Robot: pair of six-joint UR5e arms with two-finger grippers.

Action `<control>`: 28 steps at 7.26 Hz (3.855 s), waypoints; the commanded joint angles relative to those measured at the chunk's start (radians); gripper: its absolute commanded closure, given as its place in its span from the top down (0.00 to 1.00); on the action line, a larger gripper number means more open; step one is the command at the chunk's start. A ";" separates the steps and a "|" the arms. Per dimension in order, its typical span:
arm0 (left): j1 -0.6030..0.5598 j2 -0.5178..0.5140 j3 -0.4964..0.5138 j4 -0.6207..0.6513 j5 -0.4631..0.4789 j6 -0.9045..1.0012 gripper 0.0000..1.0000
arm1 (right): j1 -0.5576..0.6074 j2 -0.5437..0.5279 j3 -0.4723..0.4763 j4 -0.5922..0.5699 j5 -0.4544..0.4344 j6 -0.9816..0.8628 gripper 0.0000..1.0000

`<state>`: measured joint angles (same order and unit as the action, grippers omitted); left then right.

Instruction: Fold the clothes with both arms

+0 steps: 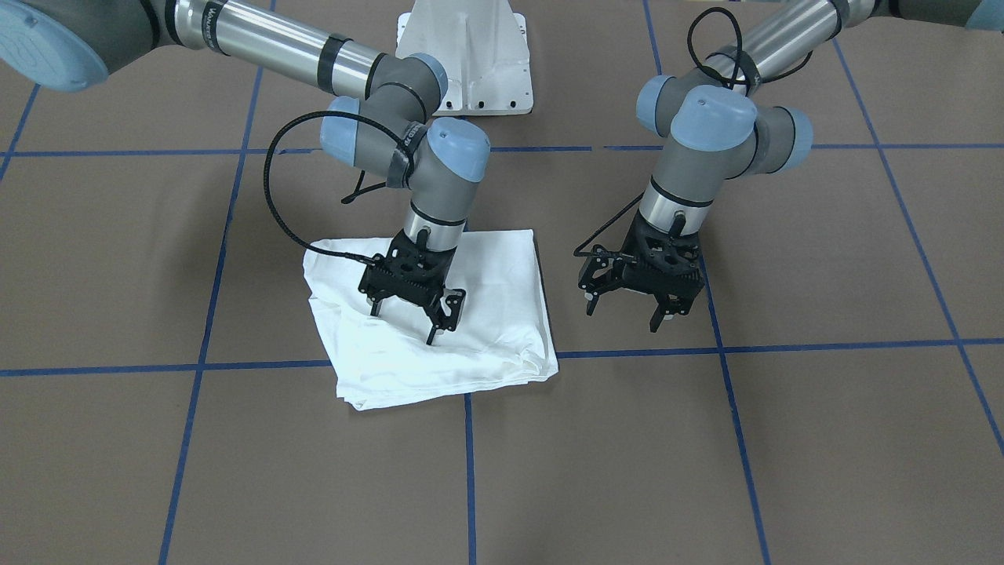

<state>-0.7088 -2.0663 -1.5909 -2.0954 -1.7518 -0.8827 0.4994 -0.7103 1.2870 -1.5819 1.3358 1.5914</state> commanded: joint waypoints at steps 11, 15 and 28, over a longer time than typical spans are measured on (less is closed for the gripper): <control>-0.076 0.239 -0.364 0.180 -0.107 0.230 1.00 | 0.478 -0.465 0.538 -0.059 0.710 -0.828 1.00; -0.539 0.536 -0.385 0.221 -0.490 0.869 1.00 | 0.923 -0.854 0.520 -0.060 0.877 -1.619 1.00; -0.859 0.643 -0.205 0.529 -0.611 1.007 1.00 | 1.096 -1.103 0.520 0.019 0.962 -1.685 1.00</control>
<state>-1.5677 -1.4253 -1.7878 -1.6045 -2.3637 0.1249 1.5953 -1.8118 1.8084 -1.5635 2.2972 -0.0940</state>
